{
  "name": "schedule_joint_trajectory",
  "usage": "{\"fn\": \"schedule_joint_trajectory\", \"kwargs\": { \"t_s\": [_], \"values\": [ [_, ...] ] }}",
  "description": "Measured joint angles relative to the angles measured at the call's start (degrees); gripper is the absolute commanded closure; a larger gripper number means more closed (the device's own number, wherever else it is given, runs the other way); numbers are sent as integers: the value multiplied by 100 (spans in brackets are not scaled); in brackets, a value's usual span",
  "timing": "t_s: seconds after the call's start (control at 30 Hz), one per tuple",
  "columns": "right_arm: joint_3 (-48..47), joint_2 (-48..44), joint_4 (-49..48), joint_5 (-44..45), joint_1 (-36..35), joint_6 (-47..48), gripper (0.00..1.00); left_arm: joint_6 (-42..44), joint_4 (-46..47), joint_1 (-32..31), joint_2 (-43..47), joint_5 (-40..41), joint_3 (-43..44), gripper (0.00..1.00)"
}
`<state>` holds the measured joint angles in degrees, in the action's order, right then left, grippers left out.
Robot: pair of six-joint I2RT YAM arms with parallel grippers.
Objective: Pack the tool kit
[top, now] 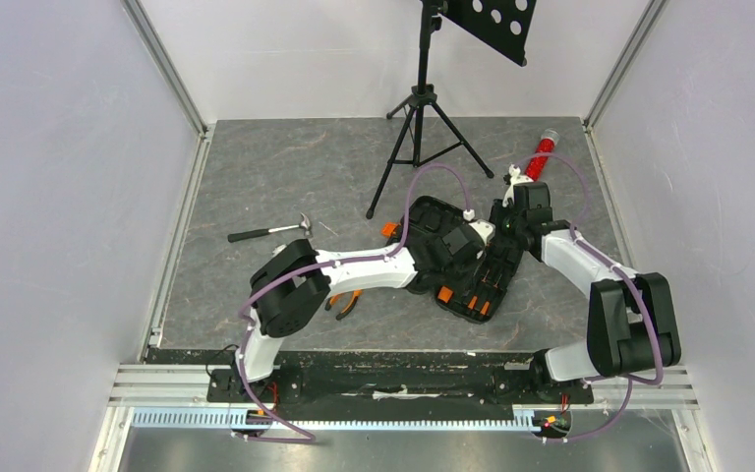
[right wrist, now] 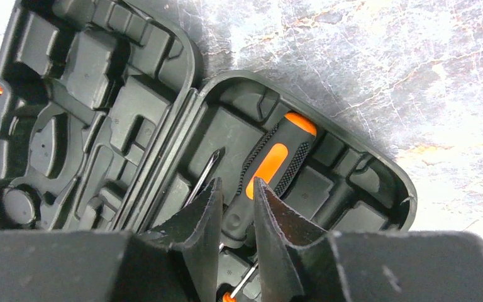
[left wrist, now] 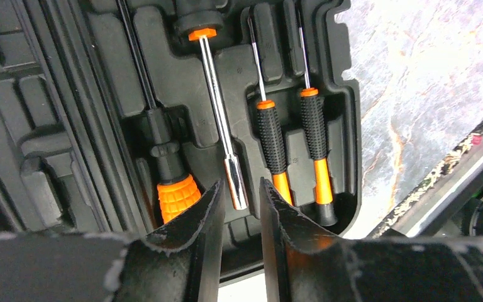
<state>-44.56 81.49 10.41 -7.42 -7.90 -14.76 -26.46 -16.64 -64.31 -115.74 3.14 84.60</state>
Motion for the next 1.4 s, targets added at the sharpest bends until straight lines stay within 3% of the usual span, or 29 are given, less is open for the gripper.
{"fn": "schedule_joint_trajectory", "kwargs": {
  "t_s": [0.4,0.6,0.83,1.4],
  "values": [
    [0,184,262,146,13,2,77,61,-251,-42,-284,120,190,79],
    [-44,254,328,214,22,11,87,61,-326,-44,-337,107,280,97],
    [-162,310,522,229,26,81,100,57,-374,-42,-348,87,313,98],
    [-409,649,577,695,-315,138,100,-450,-278,284,-450,-601,284,98]
  ]
}}
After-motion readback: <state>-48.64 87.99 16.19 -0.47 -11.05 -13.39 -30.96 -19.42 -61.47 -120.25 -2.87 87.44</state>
